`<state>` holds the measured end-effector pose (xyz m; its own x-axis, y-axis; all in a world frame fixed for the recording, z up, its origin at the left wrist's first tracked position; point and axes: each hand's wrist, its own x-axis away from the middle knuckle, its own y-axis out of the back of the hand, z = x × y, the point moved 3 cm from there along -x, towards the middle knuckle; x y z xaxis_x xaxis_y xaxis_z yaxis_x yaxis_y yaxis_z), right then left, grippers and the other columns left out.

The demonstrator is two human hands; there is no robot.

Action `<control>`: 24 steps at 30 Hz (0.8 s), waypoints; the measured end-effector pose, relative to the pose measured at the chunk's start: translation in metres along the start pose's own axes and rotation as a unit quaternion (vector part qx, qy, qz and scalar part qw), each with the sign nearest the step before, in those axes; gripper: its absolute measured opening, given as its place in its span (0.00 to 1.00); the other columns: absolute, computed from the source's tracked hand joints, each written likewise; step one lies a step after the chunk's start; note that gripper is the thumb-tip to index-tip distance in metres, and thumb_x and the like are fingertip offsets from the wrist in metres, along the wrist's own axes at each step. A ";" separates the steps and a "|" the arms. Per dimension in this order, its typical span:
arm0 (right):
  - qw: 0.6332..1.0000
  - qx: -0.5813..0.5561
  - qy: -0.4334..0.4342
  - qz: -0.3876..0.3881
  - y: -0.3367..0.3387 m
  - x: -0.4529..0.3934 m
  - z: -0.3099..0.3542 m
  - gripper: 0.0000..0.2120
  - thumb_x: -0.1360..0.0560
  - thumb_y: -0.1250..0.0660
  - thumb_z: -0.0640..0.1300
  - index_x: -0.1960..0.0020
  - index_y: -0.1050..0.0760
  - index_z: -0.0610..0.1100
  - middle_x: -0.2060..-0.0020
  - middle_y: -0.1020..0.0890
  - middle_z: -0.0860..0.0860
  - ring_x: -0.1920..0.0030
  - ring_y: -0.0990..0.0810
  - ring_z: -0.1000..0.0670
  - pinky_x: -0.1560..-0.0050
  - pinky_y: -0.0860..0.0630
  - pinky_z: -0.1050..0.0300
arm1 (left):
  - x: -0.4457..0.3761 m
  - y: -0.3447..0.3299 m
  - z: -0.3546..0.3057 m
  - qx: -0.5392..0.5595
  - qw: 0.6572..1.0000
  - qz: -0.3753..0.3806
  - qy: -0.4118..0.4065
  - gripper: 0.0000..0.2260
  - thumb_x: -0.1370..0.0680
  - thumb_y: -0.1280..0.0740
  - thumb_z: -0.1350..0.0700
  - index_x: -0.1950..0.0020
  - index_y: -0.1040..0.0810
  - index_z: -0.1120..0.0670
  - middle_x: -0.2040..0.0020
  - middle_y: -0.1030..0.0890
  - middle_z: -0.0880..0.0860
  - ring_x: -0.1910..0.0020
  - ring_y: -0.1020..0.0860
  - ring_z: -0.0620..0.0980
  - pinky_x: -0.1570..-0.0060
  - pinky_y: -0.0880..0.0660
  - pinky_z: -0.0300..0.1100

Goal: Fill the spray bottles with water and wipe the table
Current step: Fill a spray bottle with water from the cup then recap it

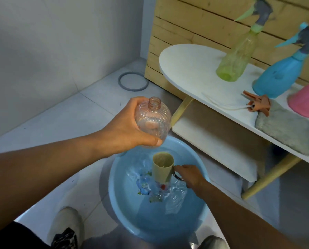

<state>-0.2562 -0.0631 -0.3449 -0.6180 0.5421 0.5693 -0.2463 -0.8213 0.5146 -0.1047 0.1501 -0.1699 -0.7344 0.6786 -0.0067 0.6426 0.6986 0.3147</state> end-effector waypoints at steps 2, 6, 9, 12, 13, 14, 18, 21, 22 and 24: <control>0.999 -0.030 0.015 0.003 0.011 0.013 0.015 0.15 0.33 0.29 0.54 0.64 0.33 0.47 0.69 0.36 0.48 0.68 0.38 0.49 0.69 0.39 0.57 | 0.001 0.003 0.000 -0.002 1.000 -0.010 0.001 0.47 0.42 0.13 0.52 0.31 0.34 0.38 0.40 0.23 0.39 0.44 0.21 0.33 0.53 0.21 0.30; 0.997 -0.045 0.061 -0.003 0.044 0.040 0.055 0.13 0.32 0.28 0.54 0.61 0.29 0.48 0.65 0.36 0.47 0.66 0.39 0.49 0.72 0.42 0.59 | 0.002 0.011 -0.002 0.003 0.999 -0.034 0.001 0.46 0.42 0.13 0.52 0.32 0.34 0.39 0.41 0.22 0.40 0.47 0.21 0.32 0.57 0.22 0.29; 0.994 -0.046 0.102 -0.017 0.072 0.068 0.086 0.14 0.33 0.28 0.56 0.60 0.28 0.47 0.65 0.35 0.46 0.65 0.39 0.49 0.70 0.42 0.59 | 0.005 0.017 -0.007 0.019 0.998 -0.065 0.000 0.45 0.44 0.14 0.50 0.33 0.33 0.38 0.43 0.21 0.39 0.49 0.20 0.32 0.59 0.22 0.29; 0.991 -0.045 0.124 -0.033 0.098 0.094 0.112 0.13 0.32 0.28 0.56 0.60 0.25 0.47 0.72 0.31 0.51 0.73 0.36 0.53 0.73 0.41 0.63 | 0.007 0.022 -0.013 0.028 0.996 -0.089 0.001 0.46 0.47 0.16 0.46 0.34 0.33 0.38 0.43 0.21 0.40 0.50 0.20 0.34 0.53 0.19 0.37; 0.989 -0.049 0.132 -0.039 0.106 0.103 0.120 0.14 0.33 0.27 0.57 0.60 0.25 0.47 0.72 0.32 0.50 0.74 0.37 0.54 0.73 0.41 0.63 | 0.008 0.023 -0.015 0.029 0.995 -0.092 -0.001 0.46 0.48 0.16 0.46 0.34 0.33 0.38 0.43 0.21 0.41 0.50 0.20 0.34 0.52 0.19 0.38; 0.988 -0.046 0.139 -0.048 0.114 0.112 0.128 0.17 0.35 0.27 0.59 0.61 0.27 0.48 0.70 0.34 0.48 0.72 0.38 0.53 0.72 0.41 0.61 | 0.009 0.024 -0.016 0.029 0.995 -0.094 -0.003 0.46 0.48 0.16 0.46 0.34 0.33 0.38 0.43 0.21 0.41 0.51 0.20 0.33 0.53 0.20 0.37; 0.980 -0.022 0.180 -0.077 0.138 0.139 0.158 0.17 0.33 0.28 0.58 0.64 0.31 0.47 0.68 0.35 0.48 0.71 0.39 0.52 0.71 0.41 0.59 | 0.012 0.021 -0.016 0.023 0.996 -0.081 -0.001 0.45 0.45 0.15 0.50 0.33 0.33 0.37 0.43 0.21 0.40 0.50 0.20 0.33 0.56 0.22 0.33; 0.972 -0.022 0.212 -0.095 0.149 0.152 0.170 0.17 0.28 0.29 0.54 0.65 0.33 0.46 0.74 0.34 0.54 0.75 0.39 0.55 0.74 0.40 0.62 | 0.014 0.014 -0.015 0.011 0.998 -0.063 0.003 0.46 0.44 0.15 0.51 0.32 0.33 0.38 0.42 0.21 0.41 0.48 0.19 0.37 0.53 0.21 0.34; 0.970 -0.026 0.219 -0.105 0.151 0.155 0.173 0.16 0.27 0.29 0.53 0.64 0.32 0.46 0.75 0.35 0.55 0.75 0.38 0.56 0.74 0.40 0.62 | 0.014 0.011 -0.016 0.007 0.998 -0.056 0.004 0.46 0.44 0.14 0.51 0.32 0.33 0.38 0.42 0.21 0.41 0.48 0.19 0.37 0.53 0.20 0.34; 0.965 -0.037 0.225 -0.127 0.153 0.163 0.178 0.14 0.27 0.28 0.51 0.62 0.29 0.45 0.76 0.35 0.56 0.75 0.37 0.57 0.74 0.38 0.60 | 0.015 0.007 -0.016 -0.004 0.999 -0.043 0.006 0.46 0.44 0.14 0.52 0.32 0.34 0.38 0.42 0.22 0.41 0.46 0.19 0.40 0.53 0.20 0.35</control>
<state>-0.2615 -0.0687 -0.0592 -0.7881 0.6093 0.0870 -0.4746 -0.6916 0.5445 -0.1148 0.1611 -0.1527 -0.7898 0.6129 -0.0232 0.5749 0.7529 0.3204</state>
